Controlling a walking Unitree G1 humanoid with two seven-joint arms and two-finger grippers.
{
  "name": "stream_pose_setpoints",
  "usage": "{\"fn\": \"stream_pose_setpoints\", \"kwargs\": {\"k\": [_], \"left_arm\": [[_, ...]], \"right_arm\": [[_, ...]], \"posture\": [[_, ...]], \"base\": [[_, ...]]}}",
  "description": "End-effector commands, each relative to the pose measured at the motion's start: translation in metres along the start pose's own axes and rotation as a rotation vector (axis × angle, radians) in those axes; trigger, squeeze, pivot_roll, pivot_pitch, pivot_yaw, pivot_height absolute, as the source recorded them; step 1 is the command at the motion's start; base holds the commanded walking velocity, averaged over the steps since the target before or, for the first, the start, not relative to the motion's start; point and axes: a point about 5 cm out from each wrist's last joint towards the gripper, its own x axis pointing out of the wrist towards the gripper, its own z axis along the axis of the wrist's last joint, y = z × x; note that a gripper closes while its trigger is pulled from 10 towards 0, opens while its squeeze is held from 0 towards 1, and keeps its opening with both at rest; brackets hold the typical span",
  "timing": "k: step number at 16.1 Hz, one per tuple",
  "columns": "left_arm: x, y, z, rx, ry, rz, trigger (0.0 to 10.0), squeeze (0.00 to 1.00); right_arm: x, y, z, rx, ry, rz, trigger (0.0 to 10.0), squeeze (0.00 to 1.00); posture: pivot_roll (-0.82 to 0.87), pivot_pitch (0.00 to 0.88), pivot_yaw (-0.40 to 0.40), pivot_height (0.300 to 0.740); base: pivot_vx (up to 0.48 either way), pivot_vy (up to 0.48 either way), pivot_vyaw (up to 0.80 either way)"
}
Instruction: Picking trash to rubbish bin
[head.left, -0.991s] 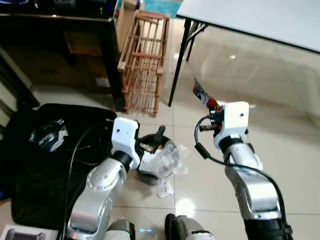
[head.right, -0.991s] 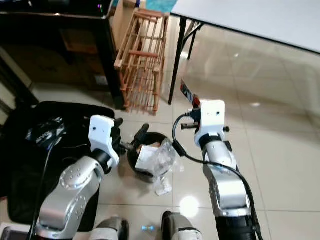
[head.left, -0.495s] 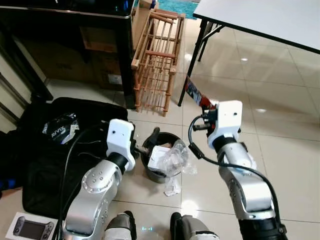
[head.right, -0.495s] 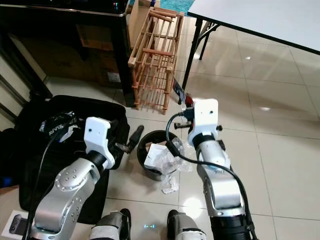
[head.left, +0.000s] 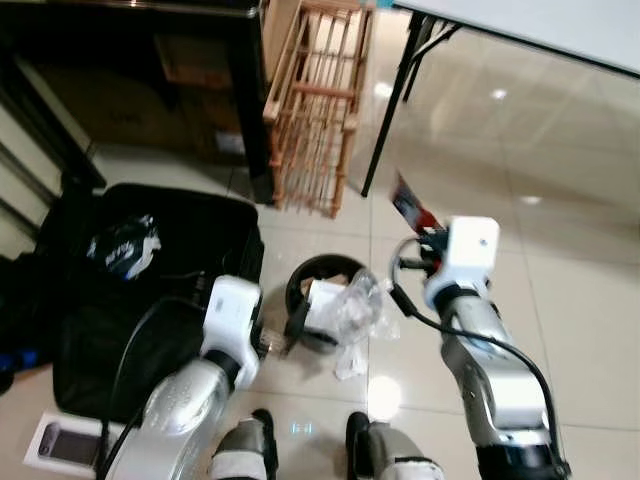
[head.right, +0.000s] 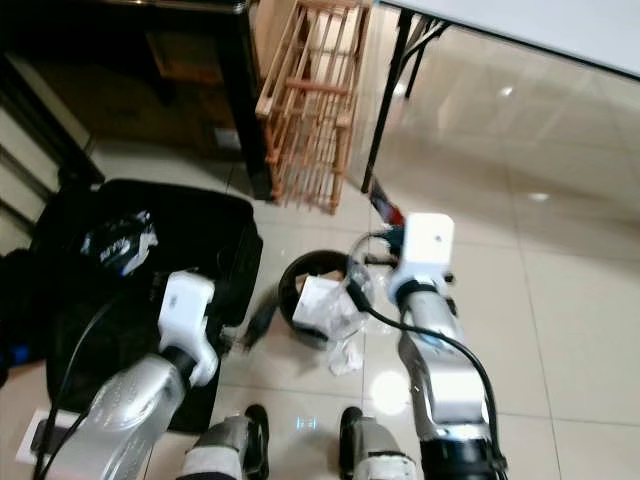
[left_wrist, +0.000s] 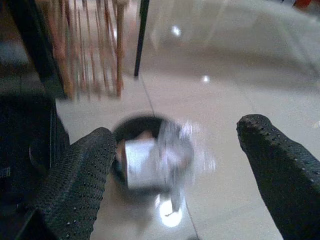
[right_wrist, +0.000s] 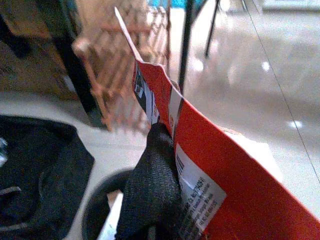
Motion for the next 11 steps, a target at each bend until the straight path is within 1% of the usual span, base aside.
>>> {"fn": "stream_pose_setpoints", "kwargs": {"k": [1,2,4,6,8,9,11], "left_arm": [[-0.010,-0.005,-0.008,-0.006,0.039,-0.047,10.0,0.00],[-0.017,-0.004,-0.012,0.002,0.060,-0.057,10.0,0.00],[-0.023,-0.006,-0.014,-0.010,0.079,-0.102,10.0,0.00],[-0.025,-0.007,-0.018,0.024,0.101,-0.128,10.0,0.00],[-0.029,-0.009,-0.019,0.012,0.107,-0.136,10.0,0.00],[-0.031,-0.013,-0.020,0.005,0.110,-0.149,10.0,0.00],[-0.030,-0.018,-0.020,0.001,0.111,-0.156,10.0,0.00]], "right_arm": [[-0.002,-0.004,-0.016,0.005,0.063,-0.021,10.0,0.00],[-0.003,-0.003,-0.019,0.006,0.079,-0.022,10.0,0.00],[-0.002,0.000,-0.027,0.022,0.120,-0.020,10.0,0.00],[0.000,0.002,-0.029,0.028,0.137,-0.014,10.0,0.00],[0.002,0.002,-0.029,0.032,0.145,-0.011,10.0,0.00],[0.004,0.001,-0.035,0.031,0.178,-0.011,10.0,0.00],[0.007,0.003,-0.035,0.014,0.177,-0.003,10.0,0.00]], "posture": [[0.11,0.398,-0.021,0.740],[0.12,0.427,-0.018,0.740],[0.12,0.445,-0.025,0.740],[0.12,0.445,-0.025,0.740],[0.12,0.451,-0.045,0.740],[0.11,0.450,-0.049,0.740],[0.11,0.463,-0.054,0.740]], "base": [[0.000,0.000,0.00],[0.000,0.000,0.00],[0.000,0.000,0.00],[0.000,0.000,0.00],[0.000,0.000,0.00],[0.000,0.000,0.00],[0.000,0.000,0.00]]}}
